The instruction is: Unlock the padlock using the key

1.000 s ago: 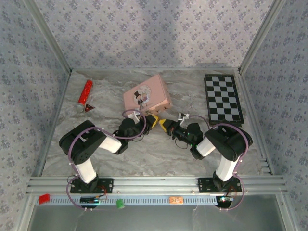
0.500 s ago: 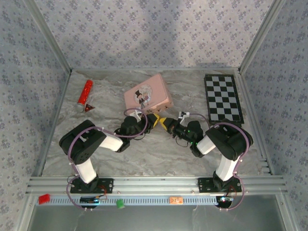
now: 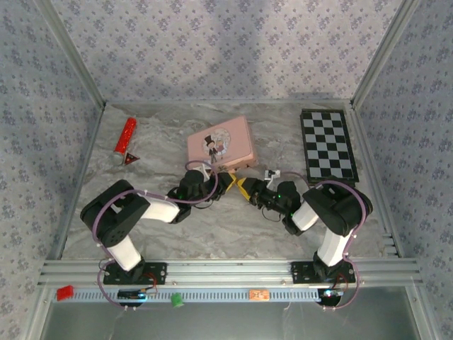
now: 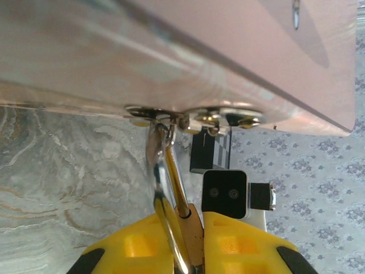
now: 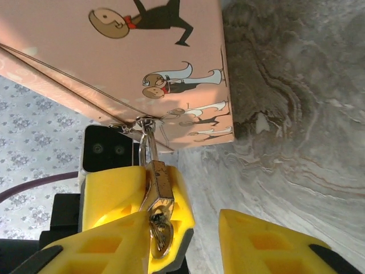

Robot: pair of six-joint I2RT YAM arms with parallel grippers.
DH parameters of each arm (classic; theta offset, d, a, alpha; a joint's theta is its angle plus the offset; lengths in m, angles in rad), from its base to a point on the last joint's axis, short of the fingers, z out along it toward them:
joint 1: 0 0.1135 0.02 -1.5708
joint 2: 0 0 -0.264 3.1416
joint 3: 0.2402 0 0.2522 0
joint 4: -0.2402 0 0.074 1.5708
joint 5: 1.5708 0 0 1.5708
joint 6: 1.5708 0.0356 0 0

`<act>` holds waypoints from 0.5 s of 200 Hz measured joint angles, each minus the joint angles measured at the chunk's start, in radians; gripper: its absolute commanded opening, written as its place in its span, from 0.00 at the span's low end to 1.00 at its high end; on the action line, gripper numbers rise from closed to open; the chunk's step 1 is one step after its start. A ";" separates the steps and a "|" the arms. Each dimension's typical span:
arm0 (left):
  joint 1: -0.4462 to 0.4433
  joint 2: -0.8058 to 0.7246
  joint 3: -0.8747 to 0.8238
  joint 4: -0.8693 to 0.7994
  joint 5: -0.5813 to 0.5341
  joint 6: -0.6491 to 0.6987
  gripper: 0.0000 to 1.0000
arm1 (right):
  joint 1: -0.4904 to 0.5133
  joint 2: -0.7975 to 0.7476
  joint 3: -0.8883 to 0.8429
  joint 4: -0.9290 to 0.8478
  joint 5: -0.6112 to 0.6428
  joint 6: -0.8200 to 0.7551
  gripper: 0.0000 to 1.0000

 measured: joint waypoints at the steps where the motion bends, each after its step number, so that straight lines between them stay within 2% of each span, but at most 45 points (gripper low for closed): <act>1: 0.000 0.000 0.000 -0.001 0.000 0.000 0.03 | 0.000 0.000 -0.001 -0.001 0.000 -0.001 0.40; 59: 0.006 -0.018 -0.013 -0.121 0.015 0.061 0.03 | 0.006 -0.135 -0.045 -0.167 0.004 -0.105 0.39; 79: 0.008 -0.051 -0.013 -0.205 0.008 0.095 0.03 | 0.023 -0.252 -0.039 -0.325 0.028 -0.176 0.39; 100: 0.010 -0.082 -0.003 -0.314 0.003 0.142 0.03 | 0.064 -0.404 0.014 -0.586 0.081 -0.290 0.44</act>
